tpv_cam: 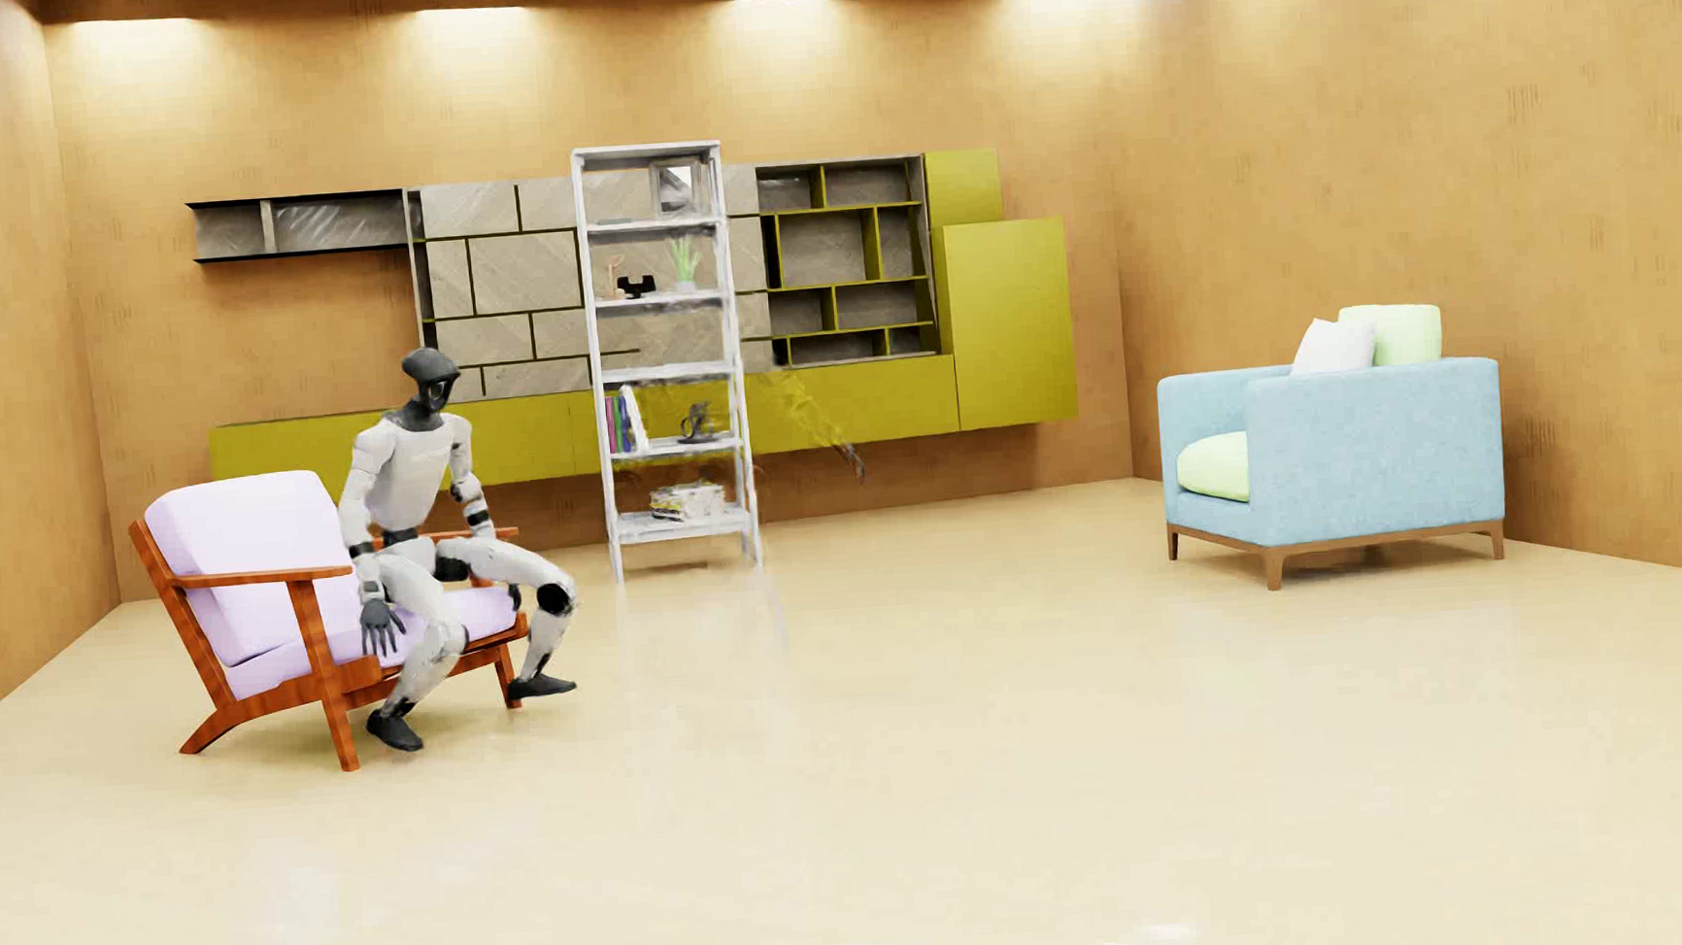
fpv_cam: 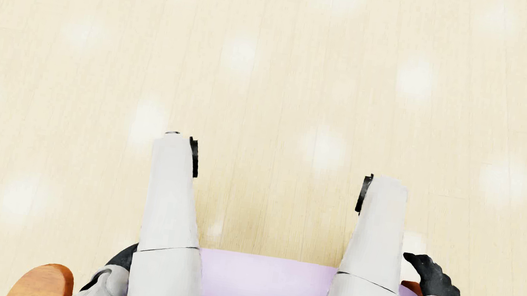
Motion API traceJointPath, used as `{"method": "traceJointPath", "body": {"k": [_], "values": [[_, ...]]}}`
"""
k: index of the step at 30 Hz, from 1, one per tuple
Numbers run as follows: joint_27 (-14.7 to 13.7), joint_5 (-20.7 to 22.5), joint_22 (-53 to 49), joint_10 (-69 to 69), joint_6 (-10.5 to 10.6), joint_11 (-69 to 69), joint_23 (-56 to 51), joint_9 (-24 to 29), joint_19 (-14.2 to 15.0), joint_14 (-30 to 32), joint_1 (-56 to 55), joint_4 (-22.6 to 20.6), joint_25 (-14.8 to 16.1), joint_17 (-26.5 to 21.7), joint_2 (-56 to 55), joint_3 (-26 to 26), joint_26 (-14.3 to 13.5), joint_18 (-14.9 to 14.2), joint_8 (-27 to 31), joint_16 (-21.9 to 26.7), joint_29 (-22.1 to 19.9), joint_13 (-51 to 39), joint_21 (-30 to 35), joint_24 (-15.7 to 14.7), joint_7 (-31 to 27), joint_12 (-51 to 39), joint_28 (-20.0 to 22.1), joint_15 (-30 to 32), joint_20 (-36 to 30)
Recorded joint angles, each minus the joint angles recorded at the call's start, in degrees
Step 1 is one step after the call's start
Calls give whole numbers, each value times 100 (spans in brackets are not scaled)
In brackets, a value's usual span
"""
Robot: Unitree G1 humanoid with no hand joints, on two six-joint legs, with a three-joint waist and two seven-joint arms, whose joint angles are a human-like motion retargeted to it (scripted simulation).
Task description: Get up from light purple chair
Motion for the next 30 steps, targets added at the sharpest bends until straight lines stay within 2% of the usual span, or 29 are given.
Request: {"method": "traceJointPath", "body": {"k": [1, 2, 3, 4, 5, 6, 7, 8, 9, 10, 11, 12, 13, 15, 18, 22, 23, 24, 25, 26, 27, 28, 29, 30], "values": [[-49, -13, 196, -24, -9, 4, 304, -58, -30, -39, 84, 51, 55, 131, 38, -35, -291, -26, -29, -96, 61, -99, 109, -140, 22, 15, 46, -38, 35], [-37, -19, 414, -17, -30, 9, 436, -128, -25, -75, 116, 83, 116, 209, 46, -36, -169, -41, -26, -252, 111, -126, 125, -536, 16, -36, 156, -65, 175], [-31, 7, 498, 1, -32, -14, 488, -148, -57, -48, 171, 147, 150, 262, 108, -15, -94, -236, -67, -319, 111, -126, 125, -664, 1, -19, 406, -68, 225], [-63, 12, 537, -17, -53, -28, 544, -168, -47, -86, 256, 158, 195, 337, 144, -25, -28, -164, -91, -296, 118, -119, 125, -646, 33, -7, 483, 7, 249], [110, 32, 549, -2, -48, -49, 643, -162, -59, -63, 298, 154, 129, 376, 200, -21, -18, -163, -104, -242, -15, -115, 137, -644, 19, -35, 471, 28, 215], [99, 54, 507, -2, -61, -31, 657, -140, -32, -51, 385, 144, 173, 426, 273, -38, -83, -167, -103, -193, -45, -97, 157, -616, 26, -15, 491, 17, 161], [93, 92, 345, -7, -57, -47, 679, -160, -97, -57, 447, 131, 177, 437, 332, -47, -63, -126, -100, -124, -28, -65, 200, -403, 39, 57, 511, 7, 45], [107, 135, 243, -3, -42, -43, 702, -153, -93, -37, 497, 114, 112, 483, 379, -70, 0, -121, -76, -113, -37, -31, 209, -220, 32, 87, 309, 4, 46], [7, 185, 278, -12, -19, -38, 747, -136, -101, -35, 532, 86, 88, 488, 401, -77, -9, -106, -57, -147, -2, -31, 174, -125, 23, 51, 347, -10, 43], [35, 231, 306, -61, 13, -53, 752, -94, -61, -135, 601, 59, 96, 476, 414, -85, 49, 136, -54, -172, 23, -39, 180, -92, 36, 14, 365, 10, 48], [85, 282, 271, -24, 48, -98, 733, -102, -72, -79, 583, 39, 112, 447, 400, -90, 109, 98, -44, -197, -10, 9, 205, -130, 40, 40, 364, 210, 33], [42, 302, 322, -43, 67, -121, 738, -32, -21, -134, 613, 9, 115, 449, 423, -100, 74, 199, -35, -193, 1, 4, 178, -125, 40, 1, 357, 232, 37], [-40, 316, 310, -6, 85, -125, 719, -11, 49, -34, 564, -1, 148, 407, 353, -84, 15, 61, -13, -200, 63, 12, 106, -133, 34, -13, 266, 263, 26], [-26, 359, 298, -4, 146, -184, 731, 78, 29, -32, 518, 9, 133, 369, 297, -65, -15, 60, -39, -219, 57, 22, 25, -154, 29, -37, 259, 372, 27], [-204, 338, 281, 14, 162, -221, 610, 118, 57, -37, 322, 3, 136, 293, 157, -38, -86, 12, -68, -152, 160, 143, -90, -103, 8, -81, 167, 430, 18], [-175, 303, 120, 44, 123, -202, 527, 157, 93, -96, -79, -23, 164, 322, -260, -23, -120, 36, 18, -28, 51, 151, -244, -45, -38, -124, 72, 419, 53], [-38, 338, 69, 41, 130, -225, 473, 178, 54, -62, -236, -45, 45, 340, -401, -38, -55, 52, 23, 0, 80, 172, -246, -1, -86, -165, 54, 449, 83], [-50, 352, 34, 1, 129, -264, 386, 150, 66, -62, -378, -87, 32, 294, -559, -28, -50, 82, 57, 18, 285, 175, -271, -36, -104, -193, 4, 440, 52], [3, 337, 57, -69, 120, -331, 408, 91, 110, -81, -491, -102, -21, 310, -669, -38, -106, 111, 80, 65, 172, 198, -286, -95, -116, -208, 2, 387, -24], [128, 358, 89, -196, 126, -429, 424, 55, 73, -68, -548, -138, -24, 325, -751, -53, -50, 153, 66, 69, 74, 192, -284, -51, -90, -273, 66, 377, -22], [-118, 327, 177, -377, 91, -567, 448, -9, 17, -44, -524, -199, 67, 326, -757, -36, -101, 227, 51, 71, 260, 212, -346, -83, -42, -342, -74, 373, -113], [-46, 339, 224, -550, 122, -727, 547, -161, -57, 54, -583, -233, 96, 361, -809, -40, -74, 174, 25, 62, 54, 247, -361, -130, -44, -413, 81, 420, -140], [59, 276, 211, -768, 88, -917, 673, -283, -55, 58, -429, -270, 106, 371, -675, -50, -111, 122, 24, 76, -14, 321, -357, -225, -2, -424, 25, 337, -207], [-34, 327, 148, -1103, 27, -1237, 656, -338, -175, 90, -187, -250, 191, 367, -514, -48, -27, 179, -31, 130, 66, 388, -277, -80, 91, -478, 15, 402, -212]]}}
